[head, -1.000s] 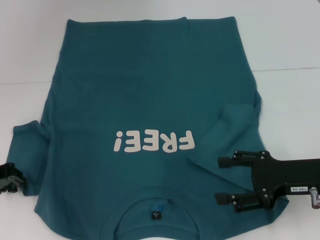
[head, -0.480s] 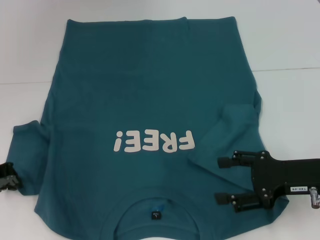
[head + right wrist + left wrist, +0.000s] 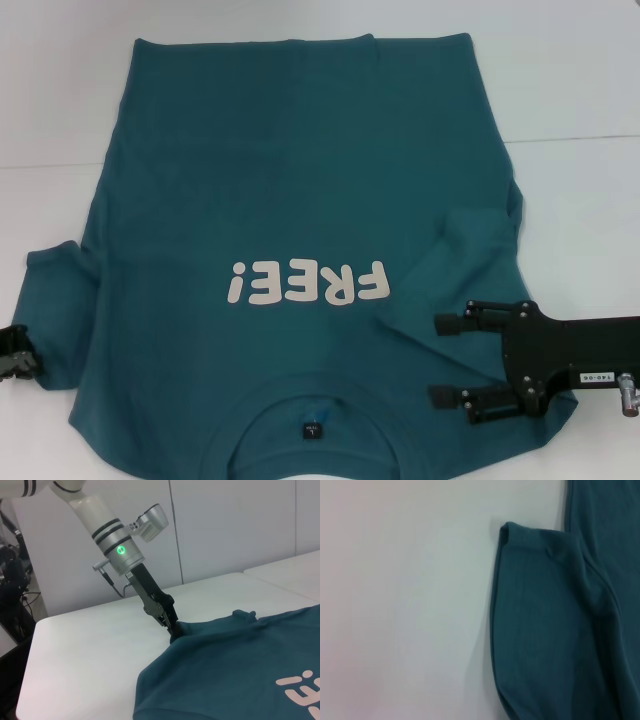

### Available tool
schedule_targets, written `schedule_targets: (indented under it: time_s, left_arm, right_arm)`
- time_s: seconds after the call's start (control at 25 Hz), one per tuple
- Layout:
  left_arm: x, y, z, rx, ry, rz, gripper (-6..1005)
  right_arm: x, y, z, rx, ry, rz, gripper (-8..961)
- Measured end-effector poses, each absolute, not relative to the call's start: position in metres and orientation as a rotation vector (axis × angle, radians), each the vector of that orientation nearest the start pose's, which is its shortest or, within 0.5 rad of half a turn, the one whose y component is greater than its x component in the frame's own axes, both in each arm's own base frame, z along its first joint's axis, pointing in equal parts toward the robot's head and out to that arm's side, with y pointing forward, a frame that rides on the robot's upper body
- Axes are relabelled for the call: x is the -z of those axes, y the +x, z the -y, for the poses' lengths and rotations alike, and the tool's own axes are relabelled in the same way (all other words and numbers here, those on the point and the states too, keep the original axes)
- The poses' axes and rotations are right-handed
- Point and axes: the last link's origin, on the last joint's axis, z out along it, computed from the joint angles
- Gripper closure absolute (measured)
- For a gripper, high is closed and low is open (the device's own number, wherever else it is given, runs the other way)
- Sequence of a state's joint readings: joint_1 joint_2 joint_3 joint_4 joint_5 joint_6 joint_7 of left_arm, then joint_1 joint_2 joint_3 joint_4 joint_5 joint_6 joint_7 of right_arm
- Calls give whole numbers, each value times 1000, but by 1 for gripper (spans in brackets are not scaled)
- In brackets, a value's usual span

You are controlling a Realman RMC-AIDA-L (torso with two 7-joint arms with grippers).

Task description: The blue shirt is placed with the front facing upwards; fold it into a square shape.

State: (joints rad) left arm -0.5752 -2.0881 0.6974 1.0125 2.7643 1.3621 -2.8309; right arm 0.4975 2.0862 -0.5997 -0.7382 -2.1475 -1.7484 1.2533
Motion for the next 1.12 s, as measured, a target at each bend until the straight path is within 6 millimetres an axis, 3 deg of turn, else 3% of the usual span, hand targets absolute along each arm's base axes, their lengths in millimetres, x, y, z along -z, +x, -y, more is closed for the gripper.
schedule_targets:
  time_s: [0.44, 1.12]
  left_arm:
    - [-59, -322, -359, -16, -1726, 1879, 949]
    - [-71, -343, -360, -3, -1601, 1818, 949]
  right_arm:
    - [-9, 271, -303, -647, -2857, -430, 36]
    - [-8, 271, -307, -637, -2842, -432, 36]
